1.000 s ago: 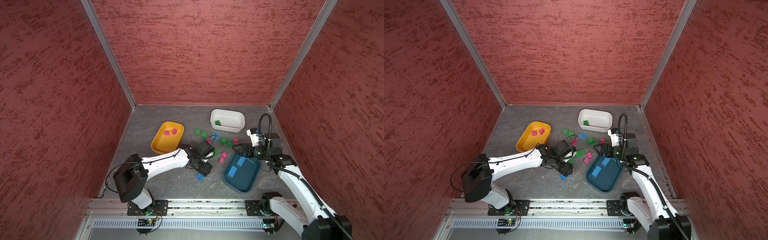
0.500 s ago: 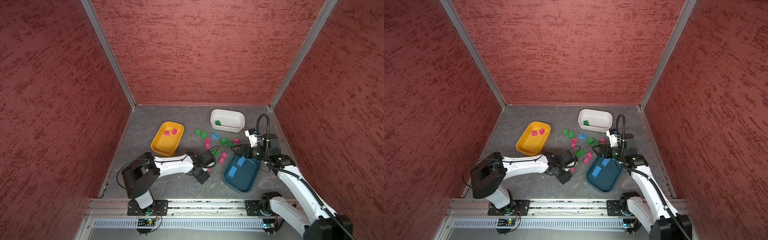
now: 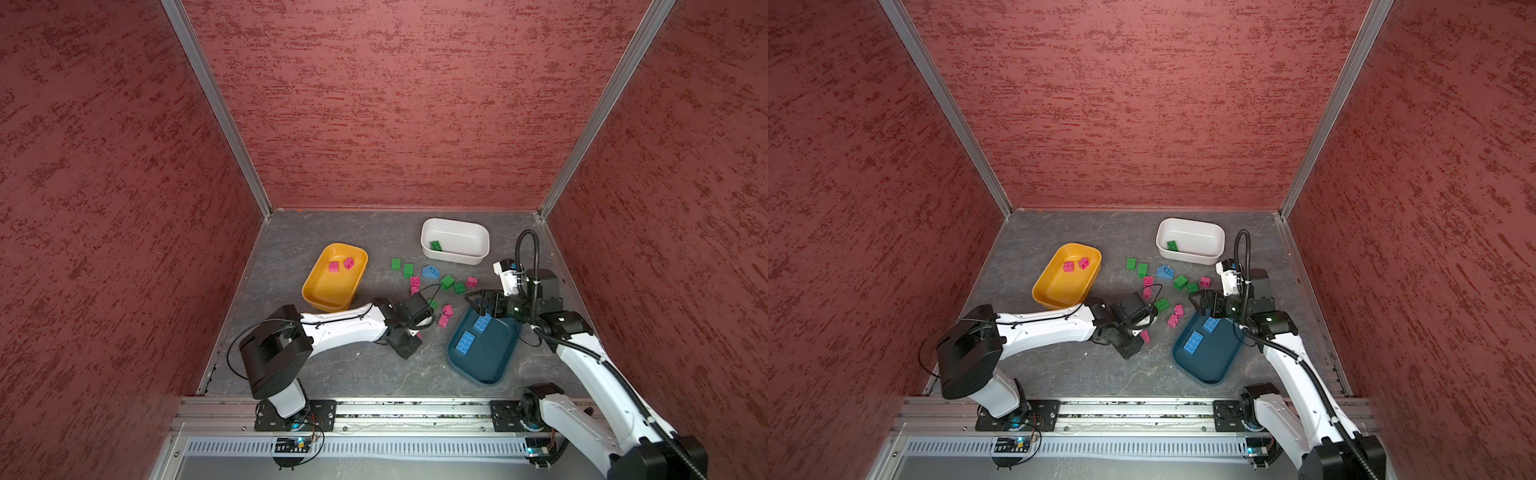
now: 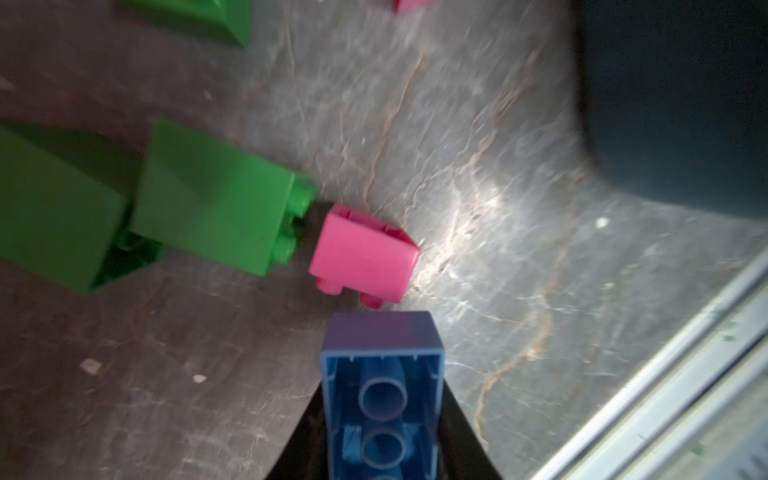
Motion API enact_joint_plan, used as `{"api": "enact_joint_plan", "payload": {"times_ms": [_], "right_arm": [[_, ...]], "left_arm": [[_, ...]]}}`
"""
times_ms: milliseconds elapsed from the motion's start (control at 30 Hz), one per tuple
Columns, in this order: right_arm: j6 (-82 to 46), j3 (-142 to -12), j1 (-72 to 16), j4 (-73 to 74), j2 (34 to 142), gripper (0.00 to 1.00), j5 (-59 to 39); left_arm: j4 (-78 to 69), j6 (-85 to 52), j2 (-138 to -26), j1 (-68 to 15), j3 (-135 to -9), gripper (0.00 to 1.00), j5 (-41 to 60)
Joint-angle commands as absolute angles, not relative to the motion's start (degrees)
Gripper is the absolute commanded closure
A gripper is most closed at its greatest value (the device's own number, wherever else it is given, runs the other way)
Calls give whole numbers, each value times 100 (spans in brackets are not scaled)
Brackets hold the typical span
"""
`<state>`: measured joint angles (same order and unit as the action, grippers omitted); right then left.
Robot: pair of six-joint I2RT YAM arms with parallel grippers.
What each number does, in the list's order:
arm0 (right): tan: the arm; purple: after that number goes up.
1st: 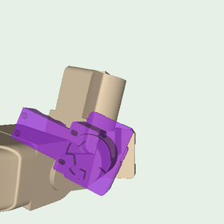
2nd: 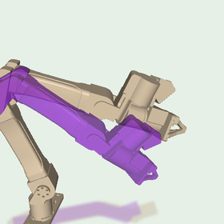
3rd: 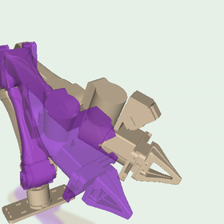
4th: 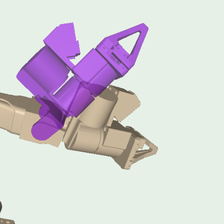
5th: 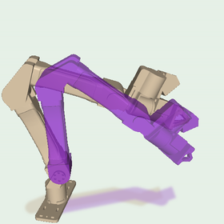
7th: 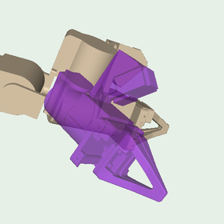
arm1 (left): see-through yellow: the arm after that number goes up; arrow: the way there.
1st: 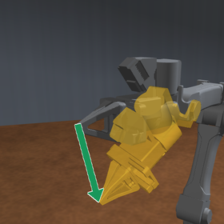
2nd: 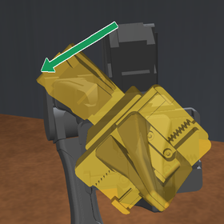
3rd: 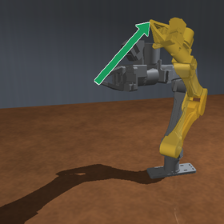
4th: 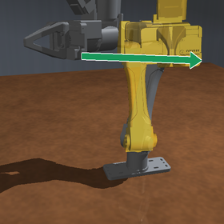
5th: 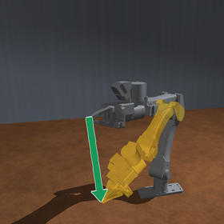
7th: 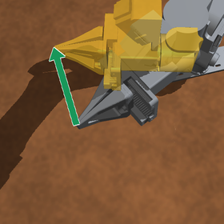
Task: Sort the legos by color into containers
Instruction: 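Carry the dark blue brick to the teal tray and release it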
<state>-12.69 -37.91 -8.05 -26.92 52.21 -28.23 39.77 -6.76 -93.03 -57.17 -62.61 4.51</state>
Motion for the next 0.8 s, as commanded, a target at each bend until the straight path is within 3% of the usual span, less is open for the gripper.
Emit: {"api": "enact_joint_plan", "payload": {"times_ms": [0,267,767], "right_arm": [[-1174,-4067,-705,-2848,5176,1,-2462],[-1160,-4279,-184,-3178,5121,1,-2117],[-1191,-4244,308,-3026,5174,1,-2300]], "left_arm": [[3888,-991,-9092,-5543,-6822,71,1028],[2959,-1775,-9948,-5503,-7894,71,2131],[1988,-2906,-11184,-6225,-8275,64,2154]]}}
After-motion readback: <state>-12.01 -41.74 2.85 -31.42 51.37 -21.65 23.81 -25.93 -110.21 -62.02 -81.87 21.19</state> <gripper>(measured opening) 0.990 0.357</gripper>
